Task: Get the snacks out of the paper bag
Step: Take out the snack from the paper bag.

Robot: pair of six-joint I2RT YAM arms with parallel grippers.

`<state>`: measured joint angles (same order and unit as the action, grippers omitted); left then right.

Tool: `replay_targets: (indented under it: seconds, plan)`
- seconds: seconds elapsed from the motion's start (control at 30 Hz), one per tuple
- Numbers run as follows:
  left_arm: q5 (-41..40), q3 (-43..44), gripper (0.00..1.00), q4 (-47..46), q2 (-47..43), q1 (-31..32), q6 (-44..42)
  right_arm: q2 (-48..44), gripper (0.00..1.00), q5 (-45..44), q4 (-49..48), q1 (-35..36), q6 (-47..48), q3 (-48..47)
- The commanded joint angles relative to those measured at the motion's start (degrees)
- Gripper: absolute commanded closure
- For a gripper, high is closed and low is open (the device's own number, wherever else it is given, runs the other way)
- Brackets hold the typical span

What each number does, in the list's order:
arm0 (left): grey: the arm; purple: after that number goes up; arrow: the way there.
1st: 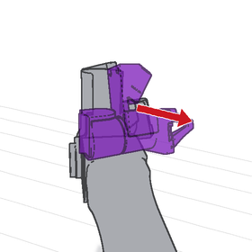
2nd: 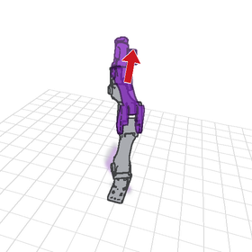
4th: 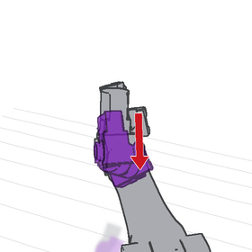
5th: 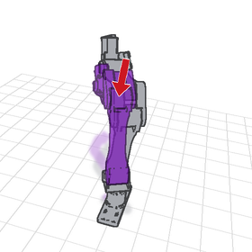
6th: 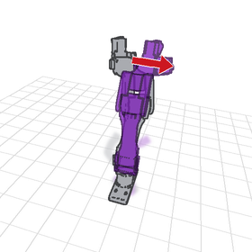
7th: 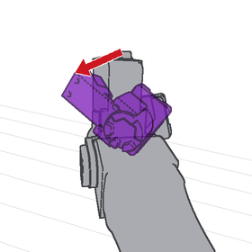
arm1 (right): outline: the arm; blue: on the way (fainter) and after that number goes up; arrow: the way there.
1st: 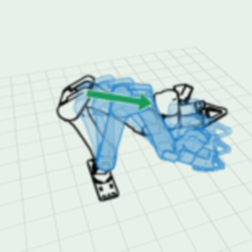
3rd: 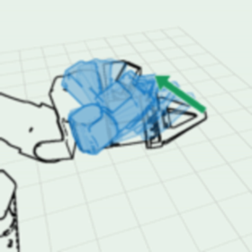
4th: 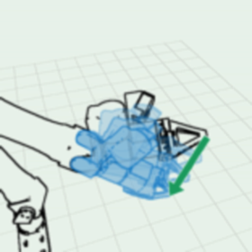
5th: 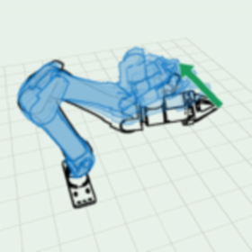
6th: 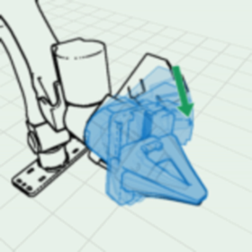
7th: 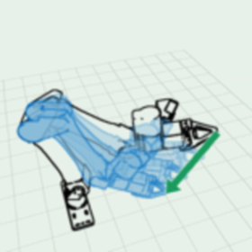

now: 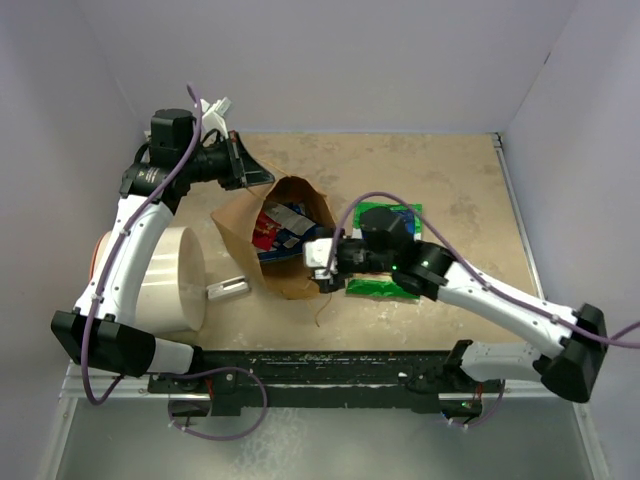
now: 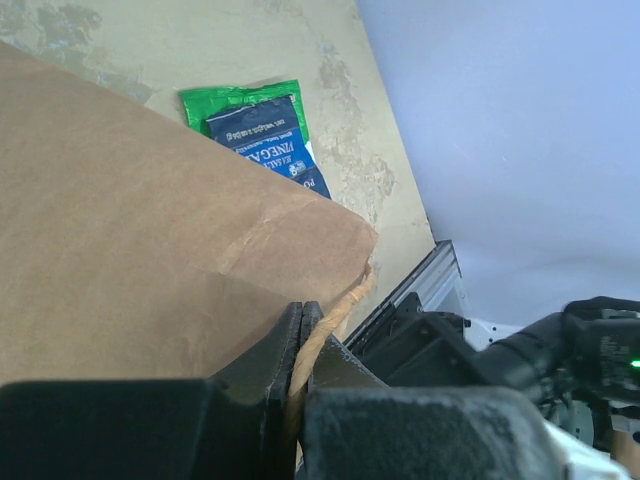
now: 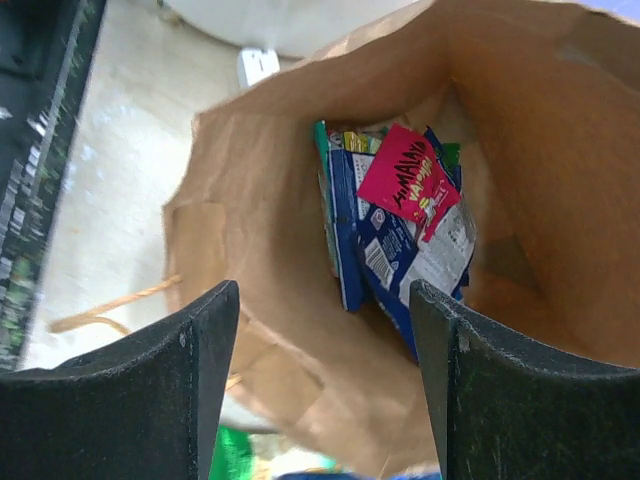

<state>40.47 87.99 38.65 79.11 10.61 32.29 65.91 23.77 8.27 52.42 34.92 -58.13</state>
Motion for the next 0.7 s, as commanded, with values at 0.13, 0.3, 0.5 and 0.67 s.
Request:
replay_targets:
  seconds: [0.13, 0.3, 0.5, 0.67]
  plan:
    - [2.1, 0.8, 1.00, -3.4, -0.4, -0.6, -0.4, 17.7, 0.30, -2.9, 2.3, 0.6, 28.0, -10.3]
    - [2.2, -0.5, 1.00, -6.3, -1.8, -0.5, 1.0, 25.3, 0.34, -8.8, 3.4, 0.6, 33.6, -12.0]
    - [2.3, -0.7, 1.00, -6.3, -2.0, -0.5, 1.2, 31.3, 0.44, -13.8, 3.9, 0.5, 34.4, -16.7]
    - [2.5, -1.3, 1.00, -6.7, -2.2, -0.6, 1.4, 33.1, 0.51, -15.8, 3.1, 0.4, 35.0, -16.8]
